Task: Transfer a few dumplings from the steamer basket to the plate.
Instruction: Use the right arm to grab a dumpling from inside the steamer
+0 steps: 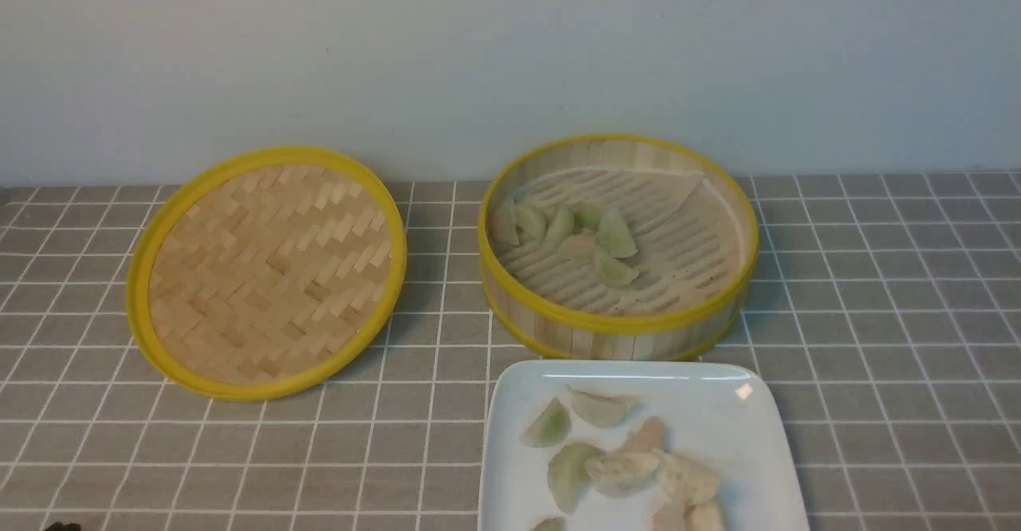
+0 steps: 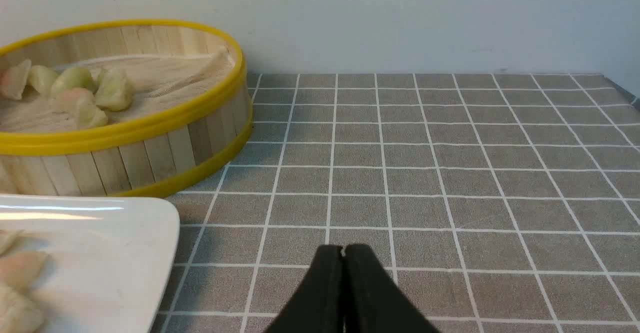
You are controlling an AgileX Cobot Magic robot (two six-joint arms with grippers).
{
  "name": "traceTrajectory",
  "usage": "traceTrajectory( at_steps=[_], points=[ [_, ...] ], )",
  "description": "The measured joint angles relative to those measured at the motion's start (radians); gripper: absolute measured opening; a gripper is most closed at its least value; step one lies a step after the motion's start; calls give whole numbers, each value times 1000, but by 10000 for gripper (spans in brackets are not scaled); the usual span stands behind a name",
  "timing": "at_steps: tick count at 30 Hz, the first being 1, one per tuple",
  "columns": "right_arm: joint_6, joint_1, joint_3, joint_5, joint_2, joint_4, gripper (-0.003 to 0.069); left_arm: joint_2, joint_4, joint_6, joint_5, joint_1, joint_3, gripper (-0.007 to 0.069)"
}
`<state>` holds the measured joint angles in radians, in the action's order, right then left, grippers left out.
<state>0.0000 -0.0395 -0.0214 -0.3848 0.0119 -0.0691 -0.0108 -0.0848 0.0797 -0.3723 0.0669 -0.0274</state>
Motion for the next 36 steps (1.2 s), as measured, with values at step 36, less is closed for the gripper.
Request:
traceTrajectory(
  at_steps=[36],
  points=[
    [152,0,-7,229,0,-306,-7,0,1,0,-1,0,0,-5]
  ],
)
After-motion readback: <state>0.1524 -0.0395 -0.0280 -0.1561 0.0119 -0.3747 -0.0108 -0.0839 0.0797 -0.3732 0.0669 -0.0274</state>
